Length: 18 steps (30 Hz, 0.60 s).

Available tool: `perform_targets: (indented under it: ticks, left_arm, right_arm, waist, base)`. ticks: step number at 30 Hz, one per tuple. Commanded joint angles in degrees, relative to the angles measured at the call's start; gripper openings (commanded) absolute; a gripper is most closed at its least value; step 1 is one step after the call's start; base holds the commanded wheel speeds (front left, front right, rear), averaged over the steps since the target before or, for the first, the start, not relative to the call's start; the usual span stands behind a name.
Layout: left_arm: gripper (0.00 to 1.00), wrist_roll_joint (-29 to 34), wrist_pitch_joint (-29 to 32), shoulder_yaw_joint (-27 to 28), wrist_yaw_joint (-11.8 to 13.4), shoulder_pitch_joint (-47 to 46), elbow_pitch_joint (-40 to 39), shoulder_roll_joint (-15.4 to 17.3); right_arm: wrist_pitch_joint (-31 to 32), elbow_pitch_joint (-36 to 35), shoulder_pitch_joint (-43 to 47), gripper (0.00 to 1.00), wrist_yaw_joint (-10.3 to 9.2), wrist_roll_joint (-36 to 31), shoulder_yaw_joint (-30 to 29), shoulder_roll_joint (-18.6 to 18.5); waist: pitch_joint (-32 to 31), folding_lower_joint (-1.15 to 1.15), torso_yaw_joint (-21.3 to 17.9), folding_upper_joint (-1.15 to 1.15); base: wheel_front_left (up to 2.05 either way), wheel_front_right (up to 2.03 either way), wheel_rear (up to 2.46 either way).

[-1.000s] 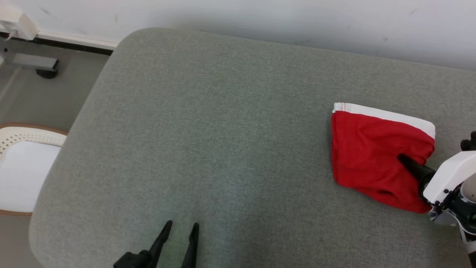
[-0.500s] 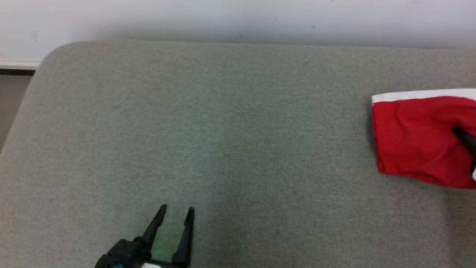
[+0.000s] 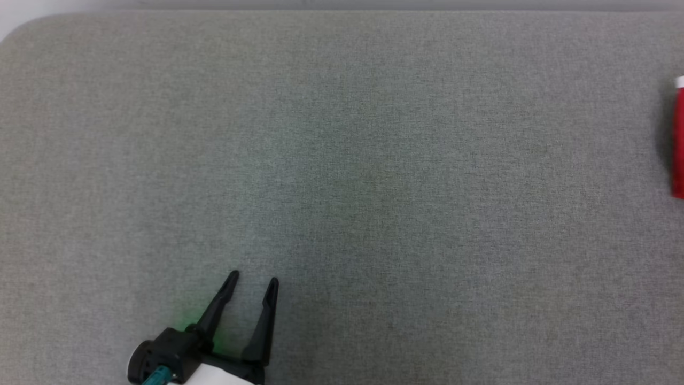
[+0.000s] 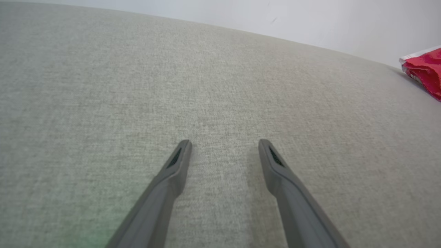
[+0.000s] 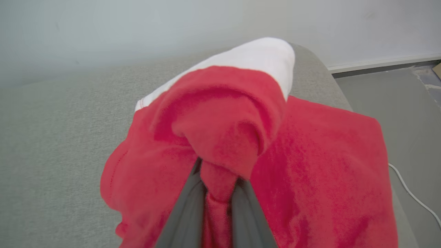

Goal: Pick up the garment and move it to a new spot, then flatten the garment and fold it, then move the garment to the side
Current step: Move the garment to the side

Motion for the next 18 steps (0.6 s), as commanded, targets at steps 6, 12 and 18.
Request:
perform_targets:
  ticks: [6, 12, 18]
  left_arm:
    - [1.00, 1.1, 0.2, 1.8, -0.3, 0.3, 1.0, 0.3]
    - [1.00, 1.2, 0.2, 2.1, -0.4, 0.1, 0.9, 0.3]
    - [1.00, 1.0, 0.2, 2.7, -0.4, 0.9, 0.8, 0.3]
  right_arm:
    - [0.9, 2.8, 2.1, 0.23, 0.00, -9.1, -7.0, -2.0]
    - [-5.3, 5.8, 4.2, 1.00, 0.00, -21.6, -12.5, -0.2]
    - [-11.8, 5.3, 6.4, 1.00, 0.00, -25.8, -12.5, 2.6]
  waist:
    - [0.4, 0.00, 0.4, 0.00]
    - [0.4, 0.00, 0.3, 0.00]
    - [-0.8, 0.00, -0.7, 0.00]
  base:
    - [0.00, 0.00, 0.00]
    - [0.00, 0.00, 0.00]
    - [0.00, 0.00, 0.00]
